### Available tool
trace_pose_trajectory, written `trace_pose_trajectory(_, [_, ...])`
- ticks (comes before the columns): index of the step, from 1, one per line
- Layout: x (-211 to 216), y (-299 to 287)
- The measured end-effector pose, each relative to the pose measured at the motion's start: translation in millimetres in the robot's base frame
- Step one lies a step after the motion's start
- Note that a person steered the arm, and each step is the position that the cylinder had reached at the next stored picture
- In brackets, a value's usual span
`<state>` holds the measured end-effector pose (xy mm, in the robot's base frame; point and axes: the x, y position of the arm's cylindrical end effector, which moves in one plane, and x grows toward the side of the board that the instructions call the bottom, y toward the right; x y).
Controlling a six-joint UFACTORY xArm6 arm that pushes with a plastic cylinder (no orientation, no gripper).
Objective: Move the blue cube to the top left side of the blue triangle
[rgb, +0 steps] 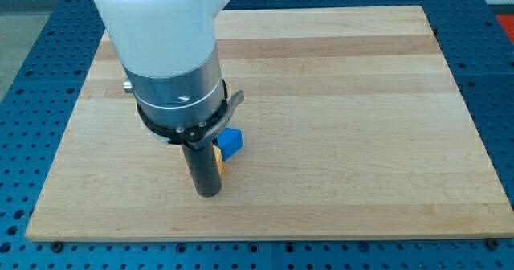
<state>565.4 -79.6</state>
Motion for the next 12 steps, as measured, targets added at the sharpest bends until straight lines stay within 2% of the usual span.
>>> trace_pose_trajectory(1, [0, -1])
trace_pose_trajectory(2, [2, -53])
trace_pose_trajectory(3, [-17, -147])
trace_pose_trajectory(4, [-75, -170])
trace_pose_trajectory(5, [-113, -154])
trace_pose_trajectory(6, [-115, -117])
trace_pose_trajectory(7, [-102, -67])
trace_pose_trajectory(9, [-55, -17])
trace_pose_trajectory(10, [-73, 16])
trace_pose_trajectory(11, [-132, 21])
trace_pose_trajectory(12, [-150, 17])
